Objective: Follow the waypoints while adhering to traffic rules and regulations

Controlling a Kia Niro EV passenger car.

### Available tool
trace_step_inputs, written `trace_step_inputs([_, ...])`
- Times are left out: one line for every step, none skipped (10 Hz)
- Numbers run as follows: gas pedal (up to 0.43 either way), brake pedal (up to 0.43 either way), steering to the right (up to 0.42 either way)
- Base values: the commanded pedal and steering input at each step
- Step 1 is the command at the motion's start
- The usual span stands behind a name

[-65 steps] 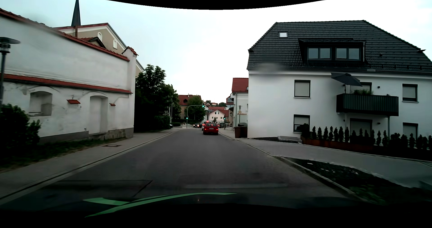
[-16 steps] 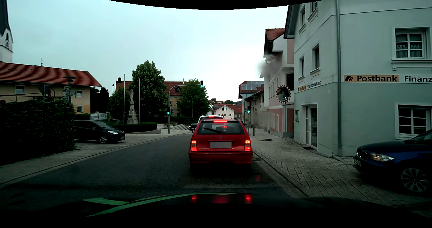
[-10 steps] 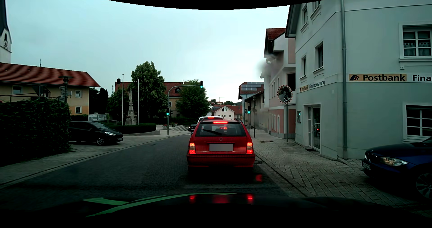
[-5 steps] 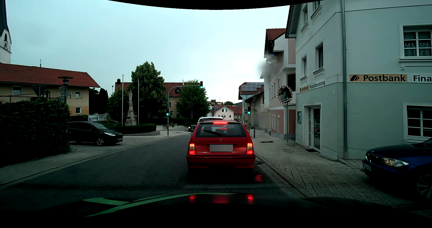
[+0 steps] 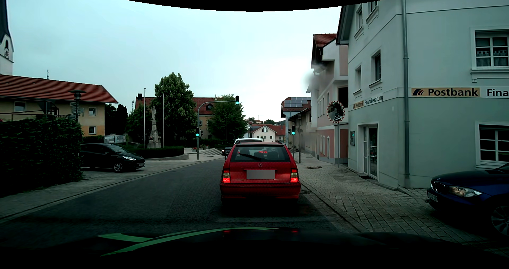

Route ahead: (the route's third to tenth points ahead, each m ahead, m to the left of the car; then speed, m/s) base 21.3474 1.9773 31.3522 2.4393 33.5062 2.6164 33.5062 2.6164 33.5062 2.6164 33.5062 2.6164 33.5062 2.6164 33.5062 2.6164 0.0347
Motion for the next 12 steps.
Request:
trace_step_inputs([0.0,0.268,0.011])
trace_step_inputs([0.0,0.262,0.011])
trace_step_inputs([0.0,0.262,0.011])
trace_step_inputs([0.0,0.262,0.01])
trace_step_inputs([0.0,0.25,0.006])
trace_step_inputs([0.0,0.207,0.003])
trace_step_inputs([0.0,0.165,0.002])
trace_step_inputs([0.0,0.122,0.002])
trace_step_inputs([0.0,0.104,0.002])
trace_step_inputs([0.0,0.098,0.002])
trace_step_inputs([0.0,0.085,0.001])
trace_step_inputs([0.0,0.067,-0.001])
